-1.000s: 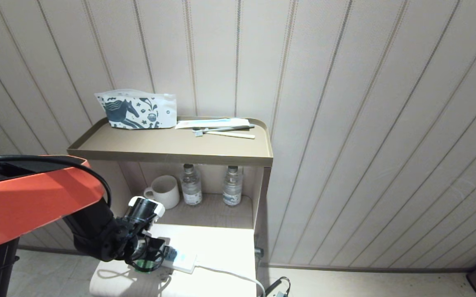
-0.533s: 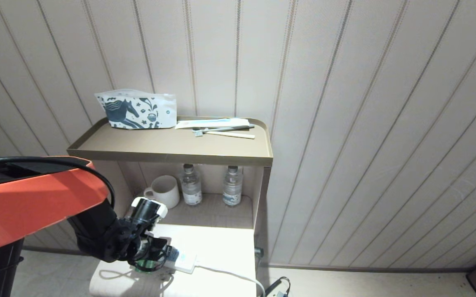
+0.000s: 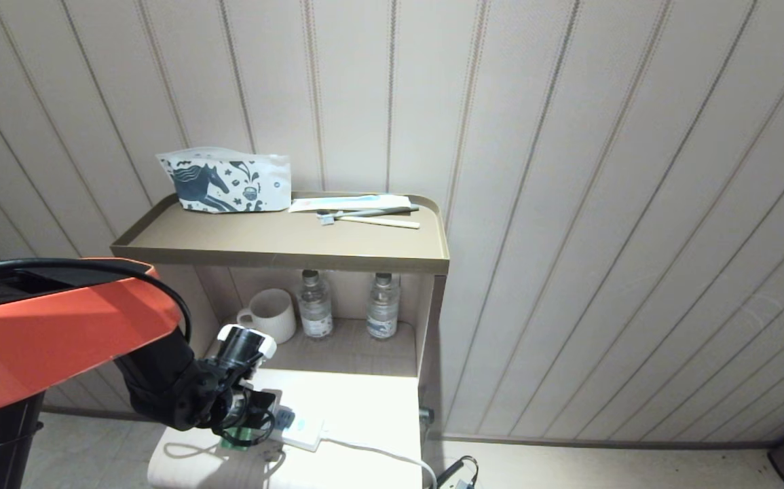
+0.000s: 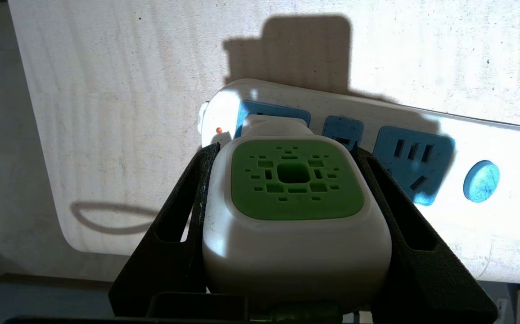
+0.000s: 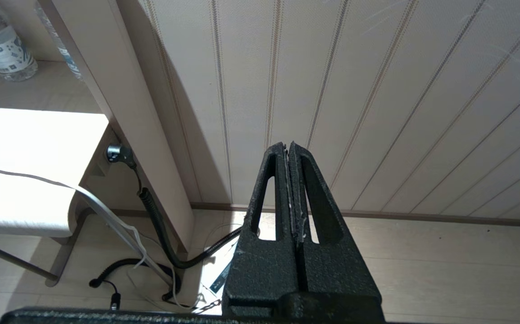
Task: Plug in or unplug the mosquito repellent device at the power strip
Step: Insert the plug into the socket
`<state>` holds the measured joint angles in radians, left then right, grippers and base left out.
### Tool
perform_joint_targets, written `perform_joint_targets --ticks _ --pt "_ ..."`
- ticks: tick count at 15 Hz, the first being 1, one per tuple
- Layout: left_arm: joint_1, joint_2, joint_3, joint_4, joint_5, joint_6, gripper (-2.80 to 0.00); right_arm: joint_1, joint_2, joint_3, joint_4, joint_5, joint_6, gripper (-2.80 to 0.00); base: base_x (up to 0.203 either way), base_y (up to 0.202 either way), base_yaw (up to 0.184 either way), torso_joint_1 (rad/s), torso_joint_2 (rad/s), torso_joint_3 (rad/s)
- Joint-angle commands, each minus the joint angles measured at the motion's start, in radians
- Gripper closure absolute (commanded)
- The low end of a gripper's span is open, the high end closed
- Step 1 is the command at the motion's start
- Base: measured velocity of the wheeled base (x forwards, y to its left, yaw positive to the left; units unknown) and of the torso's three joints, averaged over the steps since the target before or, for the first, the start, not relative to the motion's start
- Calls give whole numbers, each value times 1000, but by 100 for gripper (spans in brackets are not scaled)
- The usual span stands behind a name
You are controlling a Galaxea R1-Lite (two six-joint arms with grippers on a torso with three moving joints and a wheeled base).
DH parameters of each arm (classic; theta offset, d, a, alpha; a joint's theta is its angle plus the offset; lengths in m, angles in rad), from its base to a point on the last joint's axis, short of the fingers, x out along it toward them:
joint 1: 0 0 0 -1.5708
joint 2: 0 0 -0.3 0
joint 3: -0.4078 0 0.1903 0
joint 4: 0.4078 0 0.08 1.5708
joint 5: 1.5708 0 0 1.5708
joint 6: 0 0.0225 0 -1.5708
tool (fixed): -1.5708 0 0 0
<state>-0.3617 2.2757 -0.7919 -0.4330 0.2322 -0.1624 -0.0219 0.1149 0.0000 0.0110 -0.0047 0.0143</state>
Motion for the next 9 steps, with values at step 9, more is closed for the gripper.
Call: perform_joint_targets --ticks 9 --pt "55 132 -249 248 130 -2 0 0 2 0 0 0 0 0 0 0 0 0 0 0"
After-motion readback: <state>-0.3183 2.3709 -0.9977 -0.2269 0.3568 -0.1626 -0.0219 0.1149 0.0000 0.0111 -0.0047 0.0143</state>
